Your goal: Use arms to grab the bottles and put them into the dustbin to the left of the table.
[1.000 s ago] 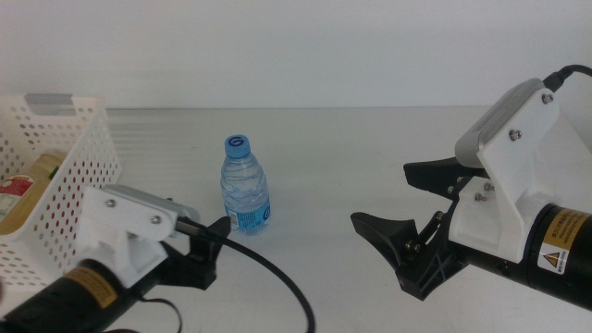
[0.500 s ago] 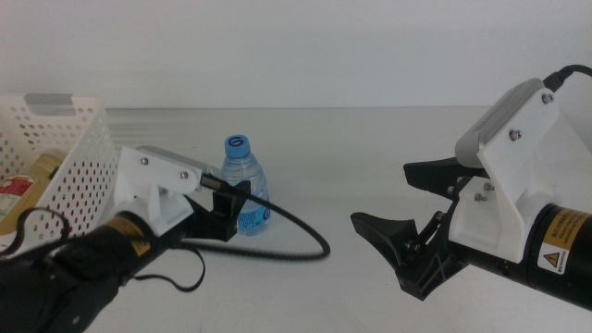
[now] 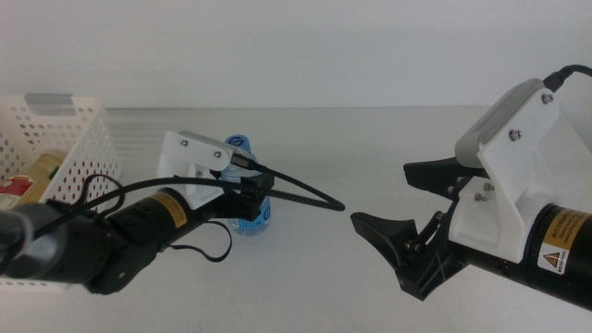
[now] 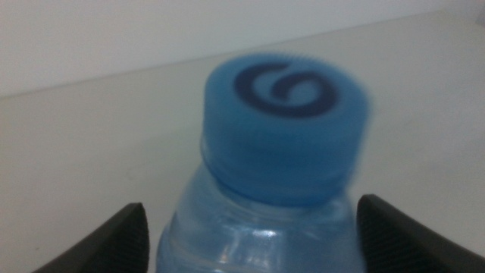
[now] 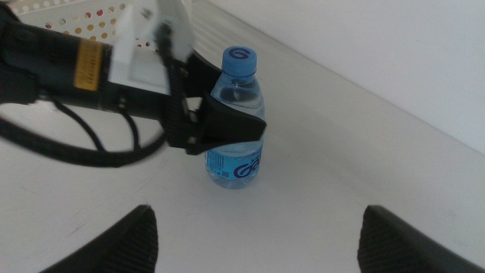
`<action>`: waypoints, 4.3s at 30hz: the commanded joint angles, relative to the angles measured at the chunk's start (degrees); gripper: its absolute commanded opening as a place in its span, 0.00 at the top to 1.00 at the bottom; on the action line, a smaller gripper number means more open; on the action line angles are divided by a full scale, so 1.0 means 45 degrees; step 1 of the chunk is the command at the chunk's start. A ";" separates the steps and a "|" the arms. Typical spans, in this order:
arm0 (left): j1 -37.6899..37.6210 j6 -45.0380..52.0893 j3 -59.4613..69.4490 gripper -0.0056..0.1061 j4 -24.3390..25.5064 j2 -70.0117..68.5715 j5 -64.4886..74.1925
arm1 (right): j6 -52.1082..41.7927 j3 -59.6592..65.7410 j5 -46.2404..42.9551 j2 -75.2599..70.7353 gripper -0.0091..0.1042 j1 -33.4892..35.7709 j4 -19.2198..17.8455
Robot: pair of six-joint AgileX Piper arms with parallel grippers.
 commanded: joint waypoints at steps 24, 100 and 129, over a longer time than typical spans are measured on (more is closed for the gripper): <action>0.0000 -0.0213 -0.0304 0.84 -0.0539 0.0865 -0.3109 | -0.0069 -0.0277 -0.0985 -0.0252 0.22 0.0043 -0.0034; 0.7737 0.7936 -1.1964 0.99 -0.5698 -0.0787 2.3836 | -0.0065 -0.0277 -0.0985 -0.0240 0.22 0.0028 -0.0034; 0.7715 0.8067 -1.1965 0.14 -0.5490 0.1039 2.4967 | -0.0065 -0.0277 -0.0985 -0.0240 0.22 0.0028 -0.0034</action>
